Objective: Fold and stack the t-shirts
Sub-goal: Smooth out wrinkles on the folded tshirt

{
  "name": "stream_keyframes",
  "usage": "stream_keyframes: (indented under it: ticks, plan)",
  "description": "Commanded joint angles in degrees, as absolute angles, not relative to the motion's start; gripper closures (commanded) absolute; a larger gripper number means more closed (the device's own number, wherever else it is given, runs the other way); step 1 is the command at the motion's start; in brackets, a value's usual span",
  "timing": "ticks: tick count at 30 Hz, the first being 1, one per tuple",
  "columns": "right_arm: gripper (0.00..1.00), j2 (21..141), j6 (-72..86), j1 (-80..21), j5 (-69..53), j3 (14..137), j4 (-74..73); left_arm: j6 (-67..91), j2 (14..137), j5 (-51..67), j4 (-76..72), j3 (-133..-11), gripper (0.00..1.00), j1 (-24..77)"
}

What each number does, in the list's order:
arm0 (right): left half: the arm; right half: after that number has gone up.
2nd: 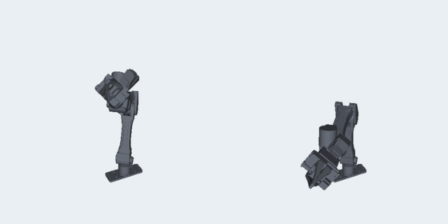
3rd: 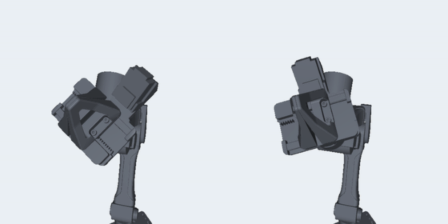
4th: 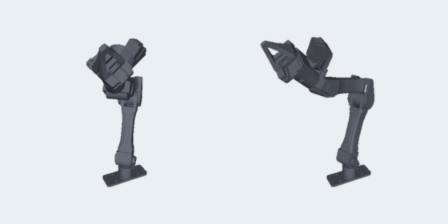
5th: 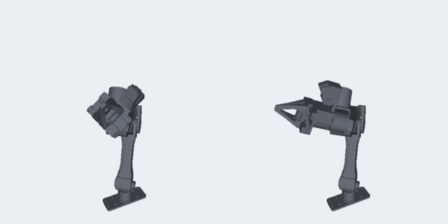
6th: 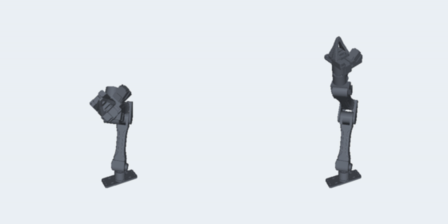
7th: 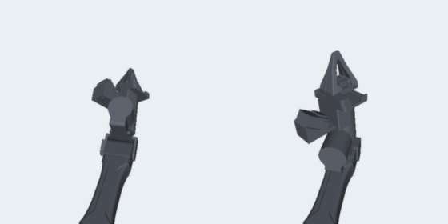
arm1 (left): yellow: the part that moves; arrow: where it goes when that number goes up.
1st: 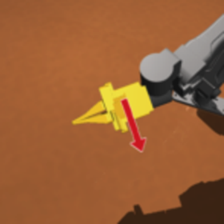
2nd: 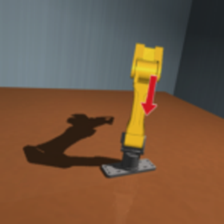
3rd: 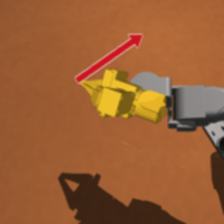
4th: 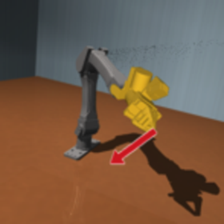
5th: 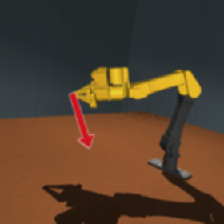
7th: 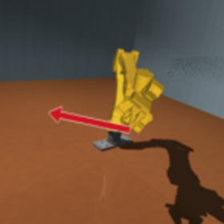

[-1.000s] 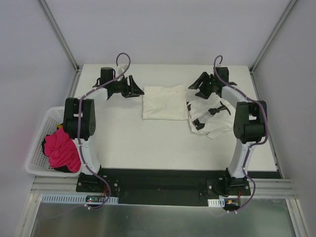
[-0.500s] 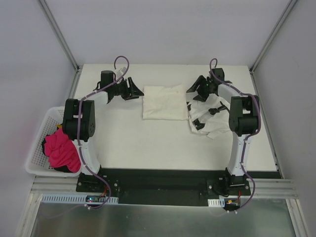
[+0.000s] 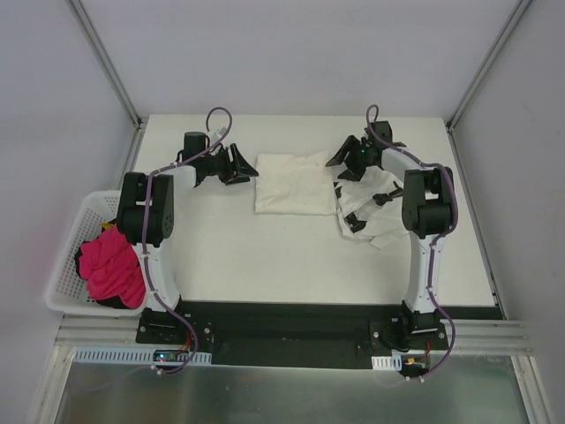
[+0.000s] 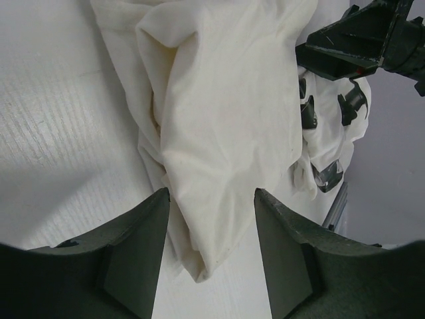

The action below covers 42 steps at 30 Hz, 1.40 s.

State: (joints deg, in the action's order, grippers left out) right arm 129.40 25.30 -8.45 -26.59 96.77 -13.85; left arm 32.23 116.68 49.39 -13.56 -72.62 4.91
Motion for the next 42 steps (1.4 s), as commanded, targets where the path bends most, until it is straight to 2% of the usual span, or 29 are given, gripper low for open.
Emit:
stream_keyframes:
  ticks: [1,14,24,42]
  plan:
    - [0.35,128.9,25.0,-10.6,-27.9,94.1,-14.4,33.1,116.8,51.5,-16.4,-73.5,0.47,5.1]
    - [0.35,124.4,26.2,-14.1,-29.5,84.7,-11.1,33.7,115.6,51.2,-17.6,-70.0,0.48,6.1]
    - [0.34,124.7,27.3,-15.7,-30.6,84.2,-9.5,31.3,112.8,47.8,-11.2,-67.1,0.48,6.5]
    - [0.36,123.9,29.0,-16.2,-30.8,82.5,-7.6,30.6,112.9,48.5,-10.3,-67.1,0.49,6.7]
